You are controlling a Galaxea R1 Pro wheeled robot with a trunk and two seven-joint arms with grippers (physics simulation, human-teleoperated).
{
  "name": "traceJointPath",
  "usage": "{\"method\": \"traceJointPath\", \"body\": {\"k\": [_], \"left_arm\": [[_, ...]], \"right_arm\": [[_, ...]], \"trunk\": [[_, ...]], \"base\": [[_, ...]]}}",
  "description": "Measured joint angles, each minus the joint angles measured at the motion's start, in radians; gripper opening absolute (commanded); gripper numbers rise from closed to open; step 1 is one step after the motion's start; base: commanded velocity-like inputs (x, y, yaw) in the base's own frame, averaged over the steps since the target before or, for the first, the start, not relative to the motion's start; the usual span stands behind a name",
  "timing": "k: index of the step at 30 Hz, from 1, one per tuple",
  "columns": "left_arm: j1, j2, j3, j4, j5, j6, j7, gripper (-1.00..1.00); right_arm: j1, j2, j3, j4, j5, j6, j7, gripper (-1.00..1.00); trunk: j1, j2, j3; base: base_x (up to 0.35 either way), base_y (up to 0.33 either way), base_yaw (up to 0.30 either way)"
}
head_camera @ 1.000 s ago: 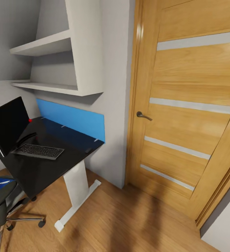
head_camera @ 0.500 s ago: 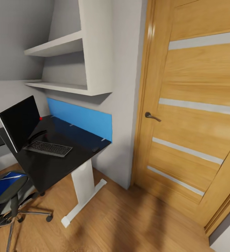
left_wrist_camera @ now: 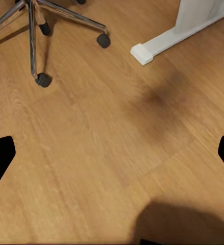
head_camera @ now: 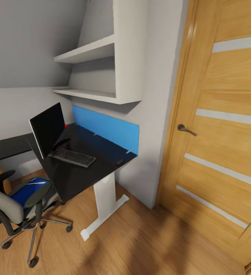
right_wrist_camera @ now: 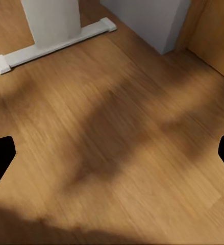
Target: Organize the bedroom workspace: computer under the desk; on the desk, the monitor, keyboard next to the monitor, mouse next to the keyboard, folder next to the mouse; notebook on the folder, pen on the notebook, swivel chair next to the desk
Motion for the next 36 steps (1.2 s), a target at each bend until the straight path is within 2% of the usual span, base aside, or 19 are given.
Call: {"method": "traceJointPath", "body": {"k": [30, 33, 35, 36], "left_arm": [[0.000, -0.001, -0.001, -0.001, 0.000, 0.000, -0.001, 1.00], [0.000, -0.001, -0.001, -0.001, 0.000, 0.000, -0.001, 1.00], [0.000, -0.001, -0.001, -0.001, -0.001, 0.000, -0.001, 1.00], [0.000, -0.001, -0.002, -0.001, -0.001, 0.000, -0.001, 1.00]], "right_arm": [[0.000, -0.004, 0.002, -0.001, 0.002, 0.002, 0.002, 1.00], [0.000, -0.004, 0.002, -0.002, 0.002, 0.025, 0.001, 1.00], [0.000, -0.002, 0.002, -0.007, 0.002, 0.091, 0.000, 1.00], [0.000, -0.002, 0.002, -0.008, 0.002, 0.100, 0.000, 1.00]], "trunk": [[0.000, 0.000, 0.000], [0.000, 0.000, 0.000], [0.000, 0.000, 0.000], [0.000, 0.000, 0.000]], "base": [[0.000, 0.000, 0.286], [0.000, 0.000, 0.287], [0.000, 0.000, 0.287], [0.000, 0.000, 0.287]]}}
